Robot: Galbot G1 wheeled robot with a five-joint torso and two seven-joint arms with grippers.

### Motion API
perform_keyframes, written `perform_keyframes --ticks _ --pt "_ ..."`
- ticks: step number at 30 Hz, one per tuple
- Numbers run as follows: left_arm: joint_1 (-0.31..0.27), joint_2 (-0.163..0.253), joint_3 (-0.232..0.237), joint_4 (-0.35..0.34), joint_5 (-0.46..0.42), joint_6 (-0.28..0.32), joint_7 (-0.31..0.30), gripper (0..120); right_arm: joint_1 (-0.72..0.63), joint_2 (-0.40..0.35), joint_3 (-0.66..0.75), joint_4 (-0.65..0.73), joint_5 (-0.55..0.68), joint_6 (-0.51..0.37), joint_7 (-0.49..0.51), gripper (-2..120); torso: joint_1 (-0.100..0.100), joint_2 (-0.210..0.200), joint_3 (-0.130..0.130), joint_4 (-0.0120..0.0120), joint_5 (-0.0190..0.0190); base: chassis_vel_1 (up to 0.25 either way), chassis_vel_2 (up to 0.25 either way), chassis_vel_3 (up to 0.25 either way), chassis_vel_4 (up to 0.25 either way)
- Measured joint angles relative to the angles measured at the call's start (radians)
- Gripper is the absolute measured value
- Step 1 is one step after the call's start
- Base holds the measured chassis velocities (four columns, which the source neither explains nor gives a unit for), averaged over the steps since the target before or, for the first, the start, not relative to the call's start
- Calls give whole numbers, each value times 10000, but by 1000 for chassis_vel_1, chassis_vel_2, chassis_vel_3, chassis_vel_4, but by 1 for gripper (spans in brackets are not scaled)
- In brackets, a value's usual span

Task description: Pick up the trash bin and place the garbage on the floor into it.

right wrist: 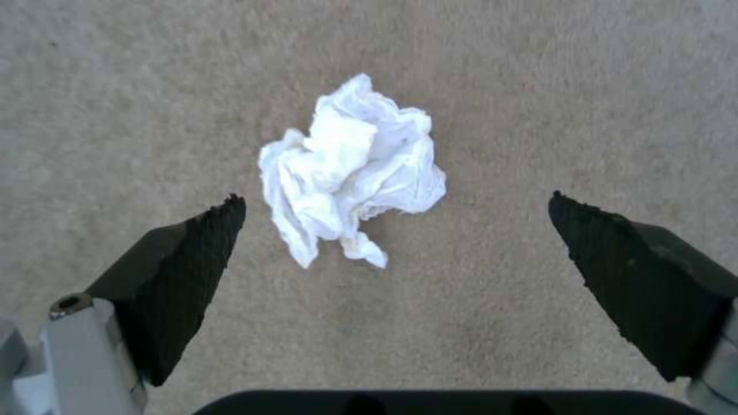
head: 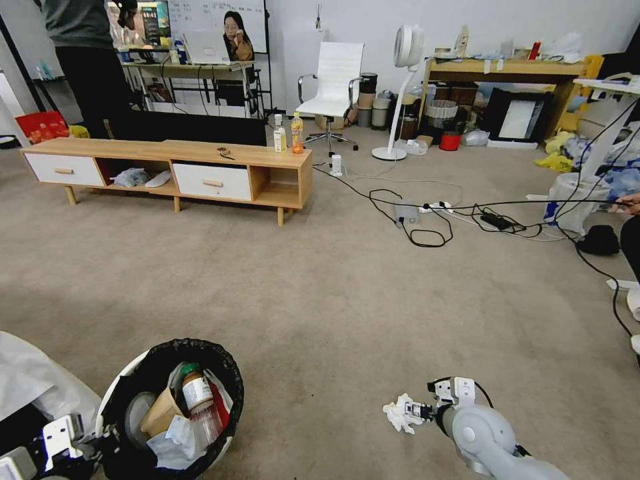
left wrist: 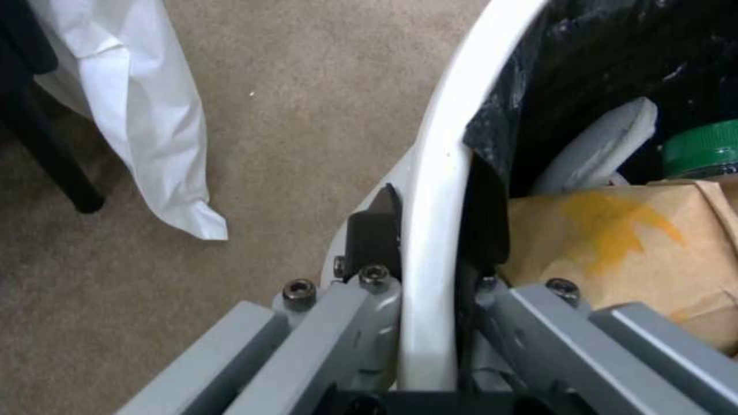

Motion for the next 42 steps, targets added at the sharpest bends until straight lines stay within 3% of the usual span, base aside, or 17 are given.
perform_keyframes --ticks 42 --pt "153 -14 -97 -102 -41 0 43 1 1447 1413 -1076 -2886 -1139 554 -1107 100 0 0 0 0 -1 0 0 0 0"
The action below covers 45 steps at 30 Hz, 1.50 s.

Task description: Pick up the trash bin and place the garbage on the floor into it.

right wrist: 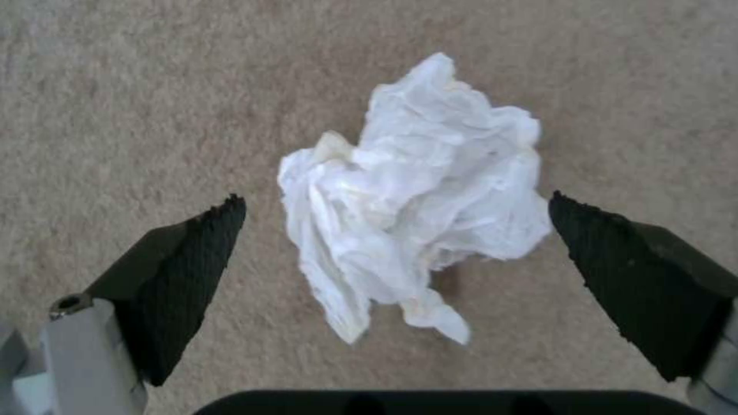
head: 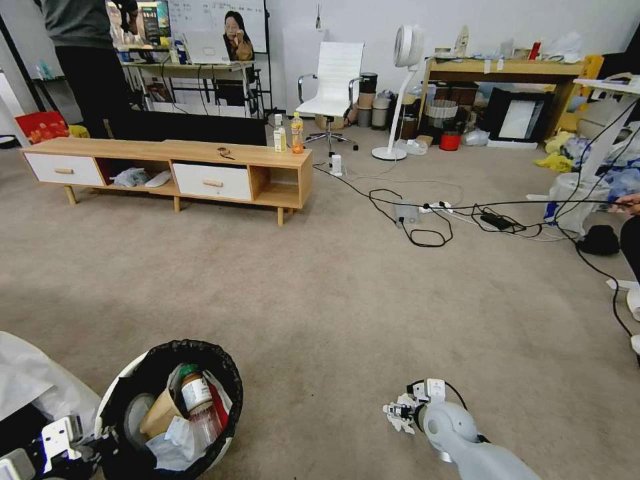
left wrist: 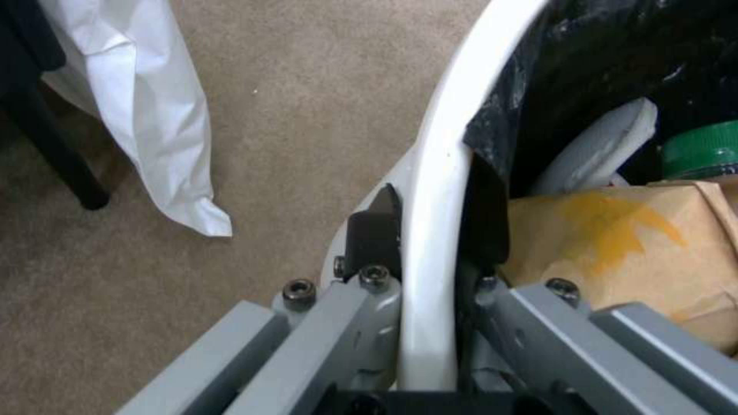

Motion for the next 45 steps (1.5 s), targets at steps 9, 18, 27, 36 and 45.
perform_keyframes --ticks 9,18,27,36,45 --pt "64 3 -11 -57 2 0 18 1 354 598 -111 -913 -287 165 -270 100 0 0 0 0 0 0 0 0 0" --pt "66 -11 -3 -65 2 0 29 1 616 974 -120 -1780 -684 361 -589 100 0 0 0 0 1 0 0 0 0" --pt "26 -19 19 -8 4 0 41 1 786 1207 -94 -2344 -965 483 -796 100 0 0 0 1 1 0 0 0 0" --pt "17 -20 13 22 6 0 52 1 871 1309 -117 -2590 -1175 598 -851 79 0 0 -2 -7 -11 0 0 0 0" --pt "-2 -20 8 46 6 0 62 1 790 1260 -153 -2565 -1277 699 -846 45 -1 3 -3 -5 -7 0 0 0 0"
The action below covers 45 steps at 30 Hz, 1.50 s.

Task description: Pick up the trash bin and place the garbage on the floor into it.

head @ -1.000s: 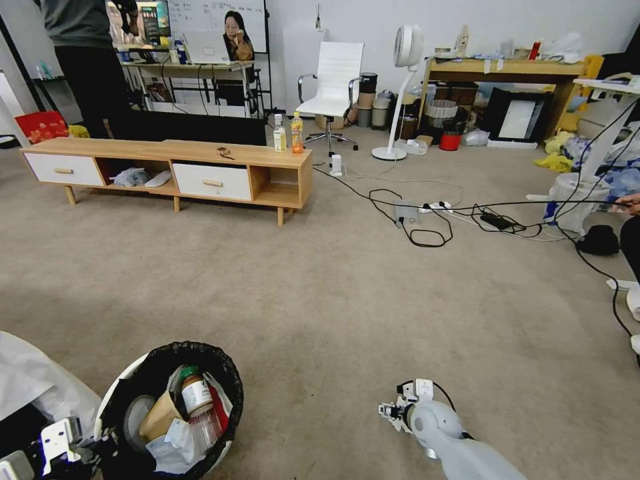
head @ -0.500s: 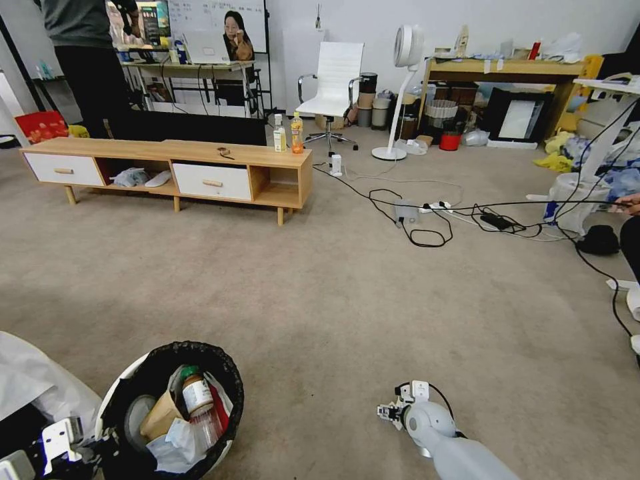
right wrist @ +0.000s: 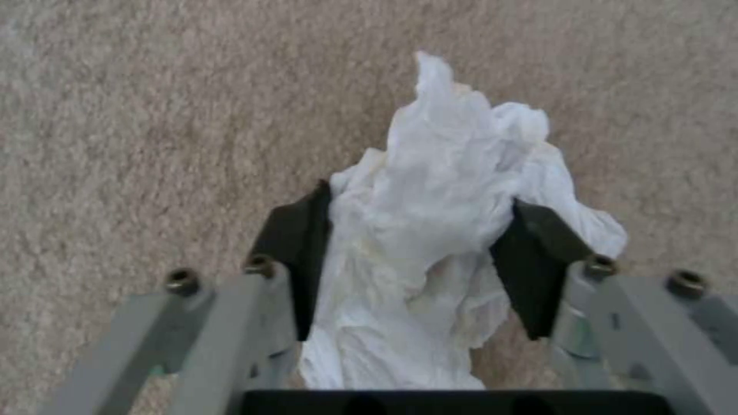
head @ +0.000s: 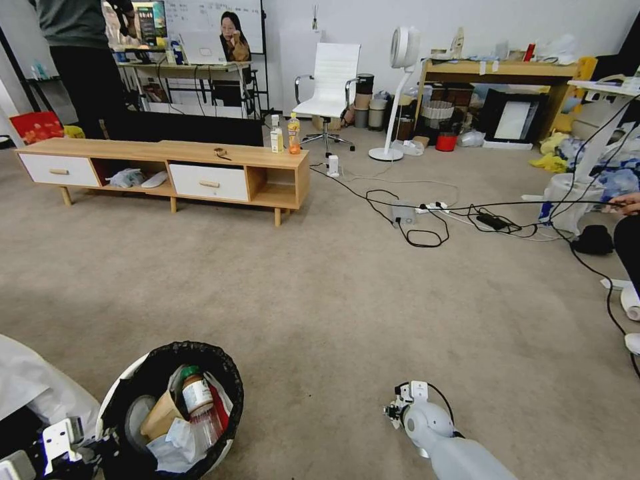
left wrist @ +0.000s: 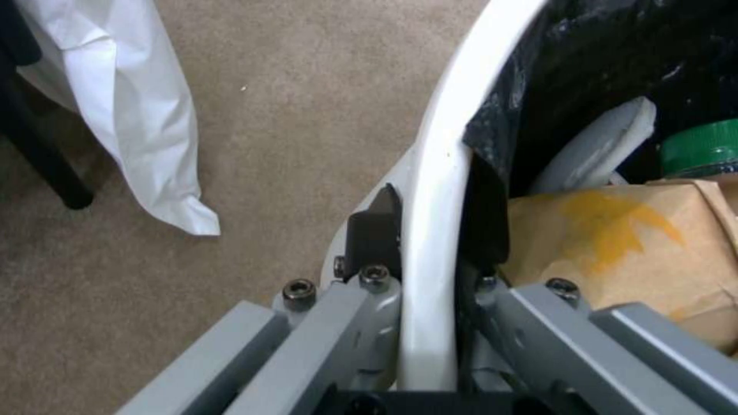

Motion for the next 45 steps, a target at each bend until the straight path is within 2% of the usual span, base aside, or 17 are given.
perform_keyframes --ticks 3,5,9,10,11,16,21,25,28,32,34,35,37,38,40,42,45 --pt "-8 -5 1 0 0 0 2 1 -14 -4 -24 17 -19 12 -6 40 0 0 0 6 6 0 0 0 0" --pt "-10 -15 5 0 0 0 2 1 -48 -26 -42 21 -50 35 -6 31 0 0 1 5 3 0 0 0 0" --pt "-5 -25 8 0 2 0 2 1 -124 -67 -69 85 -75 63 -8 22 0 -1 2 5 4 0 0 0 0" --pt "-2 -29 8 -1 3 0 4 1 -224 -123 -107 250 -73 65 -19 17 0 -1 2 11 16 0 0 0 0" --pt "-2 -29 8 -1 3 0 4 1 -224 -123 -107 250 -73 65 -19 17 0 -1 2 11 16 0 0 0 0" --pt "-11 -44 22 -13 13 0 4 1 -548 -454 -174 1023 160 -38 62 1 1 -5 4 17 27 0 0 0 0" --pt "-12 -70 39 -29 23 0 5 1 -812 -947 -161 1953 330 -71 313 0 1 -5 4 5 17 0 0 0 0" --pt "-4 -66 34 -51 23 1 7 1 -958 -1295 -103 2554 401 -64 459 0 1 -4 3 6 13 0 0 0 0" --pt "-13 -50 25 -97 10 1 7 1 -1162 -1884 -65 3699 540 61 711 0 1 -5 4 4 12 0 0 0 0" --pt "-27 -43 28 -159 -14 0 8 1 -1224 -2233 -64 4517 599 181 879 0 0 -5 3 4 9 0 0 0 0" --pt "-31 -26 27 -248 -64 0 -11 1 -1217 -2584 -64 5765 610 276 1054 0 1 -5 3 4 9 0 0 0 0" --pt "-31 -26 27 -248 -64 0 -11 1 -1217 -2584 -64 5765 610 276 1054 0 1 -5 3 4 9 0 0 0 0" --pt "-32 -23 20 -331 -101 1 -24 1 -1048 -2878 -114 7137 573 529 1186 0 1 -5 3 5 9 0 0 0 0" --pt "-32 -23 20 -331 -101 1 -24 1 -1048 -2878 -114 7137 573 529 1186 0 1 -5 3 5 9 0 0 0 0" --pt "-31 -25 17 -422 -130 0 -33 1 -520 -3070 -334 8632 496 1178 1176 0 1 -5 3 6 7 0 0 0 0" --pt "-33 -29 17 -449 -137 0 -37 1 -314 -3075 -427 9012 499 1377 1160 0 1 -5 2 6 6 0 0 0 0" --pt "-40 -31 53 -537 -146 0 -51 1 361 -3057 -808 9964 341 2150 757 0 1 -4 3 8 6 0 0 0 0"
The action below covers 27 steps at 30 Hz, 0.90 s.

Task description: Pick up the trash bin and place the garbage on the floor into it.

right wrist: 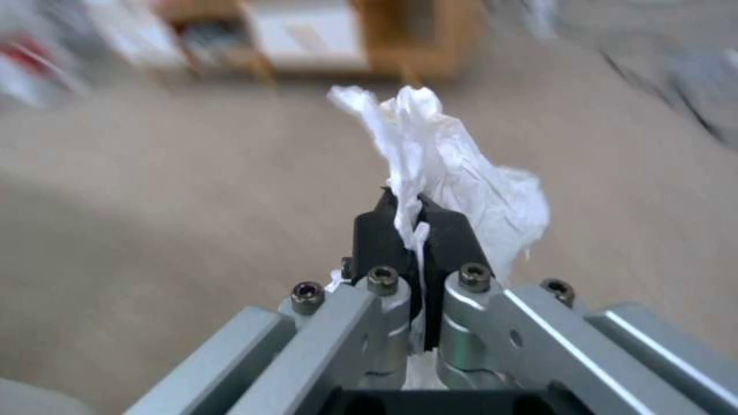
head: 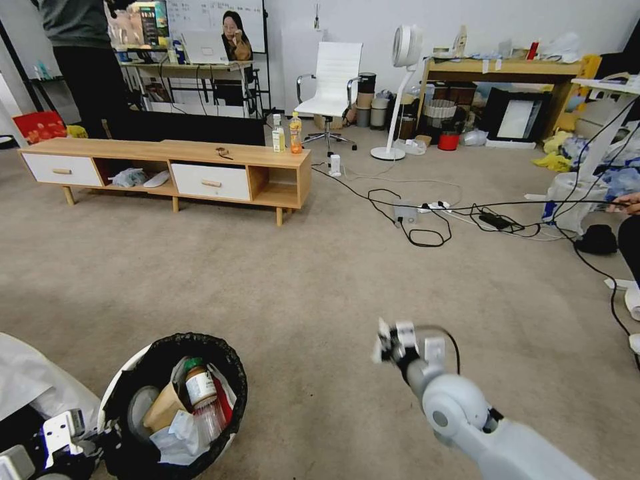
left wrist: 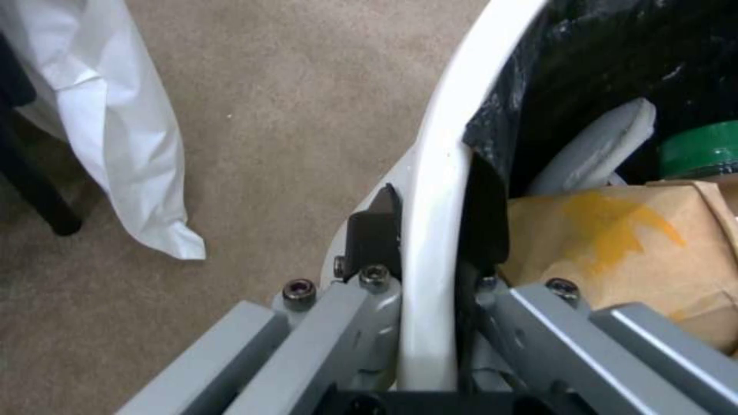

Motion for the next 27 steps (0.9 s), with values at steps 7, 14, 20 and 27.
perform_keyframes --ticks 7,14,20,27 --pt "26 -29 145 -204 8 1 -20 1 1516 25 -1002 409 -758 2405 -2585 0 0 0 0 -3 1 0 0 0 0" --pt "22 -40 191 -250 43 1 -29 1 2659 283 -1737 672 -251 2827 -3181 0 0 0 0 -3 1 0 0 0 0" --pt "-10 5 202 -259 38 1 -36 1 4084 835 -2849 788 436 2776 -3153 0 0 0 0 0 0 0 0 0 0" --pt "-50 94 164 -259 -32 1 -42 1 5730 1922 -4366 688 1332 2051 -2671 0 0 0 0 -3 -1 0 0 0 0"
